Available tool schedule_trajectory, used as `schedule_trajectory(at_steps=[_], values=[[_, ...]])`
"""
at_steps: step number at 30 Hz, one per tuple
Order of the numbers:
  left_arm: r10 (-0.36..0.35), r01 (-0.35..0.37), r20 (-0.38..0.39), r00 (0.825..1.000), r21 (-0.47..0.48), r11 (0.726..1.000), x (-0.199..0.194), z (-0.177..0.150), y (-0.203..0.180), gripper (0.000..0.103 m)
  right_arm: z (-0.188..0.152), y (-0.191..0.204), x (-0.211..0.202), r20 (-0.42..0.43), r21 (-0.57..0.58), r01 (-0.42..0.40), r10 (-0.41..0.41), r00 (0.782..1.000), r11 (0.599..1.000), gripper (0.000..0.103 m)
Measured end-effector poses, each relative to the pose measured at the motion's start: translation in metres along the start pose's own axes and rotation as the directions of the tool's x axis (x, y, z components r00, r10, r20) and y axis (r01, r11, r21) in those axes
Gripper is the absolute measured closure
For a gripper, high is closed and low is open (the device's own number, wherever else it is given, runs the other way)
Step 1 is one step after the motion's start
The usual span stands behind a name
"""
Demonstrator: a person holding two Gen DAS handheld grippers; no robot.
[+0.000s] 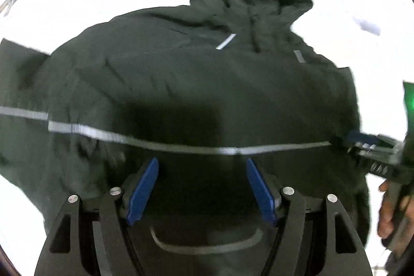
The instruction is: Fold large clothes
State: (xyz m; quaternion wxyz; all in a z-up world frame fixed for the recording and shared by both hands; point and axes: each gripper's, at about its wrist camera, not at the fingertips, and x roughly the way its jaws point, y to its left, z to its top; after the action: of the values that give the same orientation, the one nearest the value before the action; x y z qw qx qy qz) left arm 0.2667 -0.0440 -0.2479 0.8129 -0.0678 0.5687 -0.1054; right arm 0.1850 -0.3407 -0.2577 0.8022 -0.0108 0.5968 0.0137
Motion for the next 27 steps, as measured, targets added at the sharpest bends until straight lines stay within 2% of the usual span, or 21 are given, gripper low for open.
schedule_trajectory(at_steps=[2,4,6,8,10,13,17,20,21,24,25,27], values=[[0.021,-0.022,-0.048,0.999,-0.018,1.000,0.008,-0.016,0.002,0.031,-0.019,0.004,0.009,-0.043,-0.026,0.028,-0.029,0.999,0.999,0.036],[0.048,-0.050,-0.084,0.995,-0.021,0.999,0.029,-0.025,-0.002,0.031,-0.030,0.010,0.016,-0.040,-0.057,0.040,-0.042,0.998,0.998,0.035],[0.070,-0.071,-0.079,0.994,-0.014,0.997,0.037,-0.024,-0.001,0.031,-0.031,0.013,0.017,-0.025,-0.068,0.049,-0.051,0.998,0.996,0.035],[0.072,-0.076,-0.094,0.993,-0.033,0.997,0.030,-0.020,-0.002,0.031,-0.029,0.012,0.012,-0.048,-0.041,0.040,-0.042,0.998,0.998,0.035],[0.012,-0.018,-0.074,0.997,-0.072,0.997,0.006,-0.019,-0.001,0.031,-0.028,0.011,-0.006,-0.052,-0.021,0.024,-0.026,0.998,0.999,0.035],[-0.032,0.031,-0.009,0.999,-0.106,0.994,-0.032,-0.031,-0.004,0.031,-0.043,0.013,-0.043,-0.007,-0.021,-0.024,0.024,1.000,0.999,0.035],[-0.041,0.045,0.022,0.999,-0.175,0.984,-0.086,-0.074,0.001,0.031,-0.087,0.016,-0.080,-0.017,-0.026,-0.067,0.066,0.998,0.997,0.035],[-0.031,0.039,0.043,0.999,-0.220,0.975,-0.112,-0.109,-0.004,0.031,-0.117,0.018,-0.097,-0.025,-0.021,-0.115,0.114,0.993,0.993,0.035],[-0.026,0.037,0.050,0.998,-0.227,0.973,-0.118,-0.113,-0.005,0.031,-0.133,0.006,-0.092,-0.026,-0.025,-0.122,0.121,0.992,0.992,0.035],[-0.011,0.025,0.061,0.998,-0.237,0.971,-0.136,-0.139,0.006,0.031,-0.163,0.019,-0.111,-0.020,-0.046,-0.127,0.127,0.992,0.991,0.035],[-0.007,0.022,0.066,0.998,-0.239,0.971,-0.139,-0.142,0.010,0.031,-0.164,0.012,-0.112,-0.015,-0.053,-0.126,0.126,0.992,0.991,0.035],[0.001,0.021,0.086,0.996,-0.252,0.968,-0.150,-0.150,0.022,0.031,-0.161,0.023,-0.109,-0.003,-0.067,-0.121,0.121,0.993,0.990,0.035]])
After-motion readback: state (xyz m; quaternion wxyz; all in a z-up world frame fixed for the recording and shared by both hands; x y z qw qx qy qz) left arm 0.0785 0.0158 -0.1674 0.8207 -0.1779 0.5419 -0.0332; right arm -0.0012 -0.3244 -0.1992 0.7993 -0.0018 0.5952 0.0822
